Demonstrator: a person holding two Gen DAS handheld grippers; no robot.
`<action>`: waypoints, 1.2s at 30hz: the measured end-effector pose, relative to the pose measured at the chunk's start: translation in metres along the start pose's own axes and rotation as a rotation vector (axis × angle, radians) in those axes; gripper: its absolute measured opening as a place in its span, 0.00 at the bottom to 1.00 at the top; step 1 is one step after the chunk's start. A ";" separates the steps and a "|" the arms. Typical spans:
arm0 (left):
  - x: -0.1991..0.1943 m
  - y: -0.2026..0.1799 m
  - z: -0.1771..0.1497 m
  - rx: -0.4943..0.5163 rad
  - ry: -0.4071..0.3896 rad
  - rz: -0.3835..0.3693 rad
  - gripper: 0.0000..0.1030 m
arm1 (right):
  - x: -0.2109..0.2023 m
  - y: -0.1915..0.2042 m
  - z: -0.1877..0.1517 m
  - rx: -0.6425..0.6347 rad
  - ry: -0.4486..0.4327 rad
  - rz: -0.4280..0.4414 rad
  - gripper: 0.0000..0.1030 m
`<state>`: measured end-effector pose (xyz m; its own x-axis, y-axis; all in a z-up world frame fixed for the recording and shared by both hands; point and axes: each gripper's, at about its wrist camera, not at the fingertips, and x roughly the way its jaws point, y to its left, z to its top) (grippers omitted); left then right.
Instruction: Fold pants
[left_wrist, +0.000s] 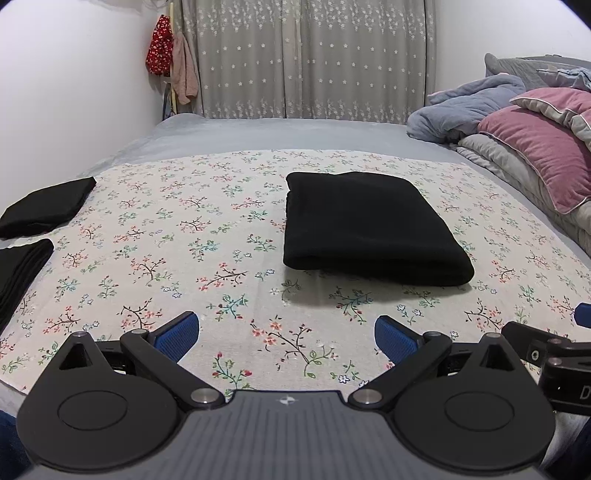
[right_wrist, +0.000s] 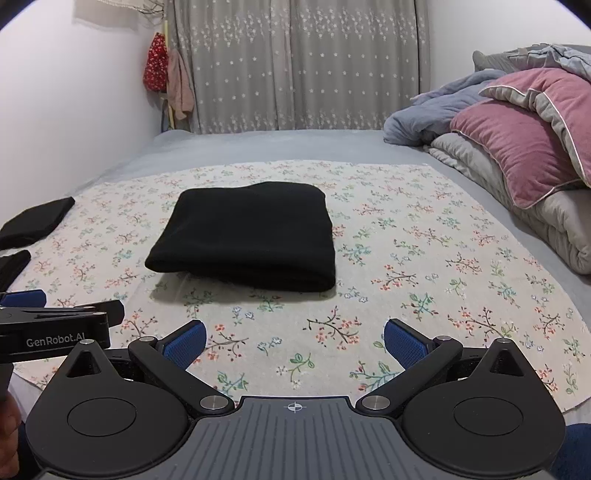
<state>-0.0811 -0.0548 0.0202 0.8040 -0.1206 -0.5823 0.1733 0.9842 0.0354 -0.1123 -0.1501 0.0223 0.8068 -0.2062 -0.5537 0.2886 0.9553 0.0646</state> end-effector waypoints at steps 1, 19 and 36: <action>0.000 -0.001 0.000 0.005 0.001 0.001 1.00 | 0.001 0.000 0.000 0.000 0.002 -0.002 1.00; 0.005 -0.006 -0.002 0.016 0.019 -0.003 1.00 | 0.003 0.000 -0.003 -0.002 0.007 0.002 1.00; 0.002 -0.008 -0.002 0.025 0.006 0.004 1.00 | 0.003 0.001 -0.005 -0.009 0.003 0.010 1.00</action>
<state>-0.0819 -0.0626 0.0168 0.8010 -0.1160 -0.5873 0.1845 0.9811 0.0578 -0.1116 -0.1491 0.0167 0.8077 -0.1964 -0.5560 0.2763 0.9590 0.0627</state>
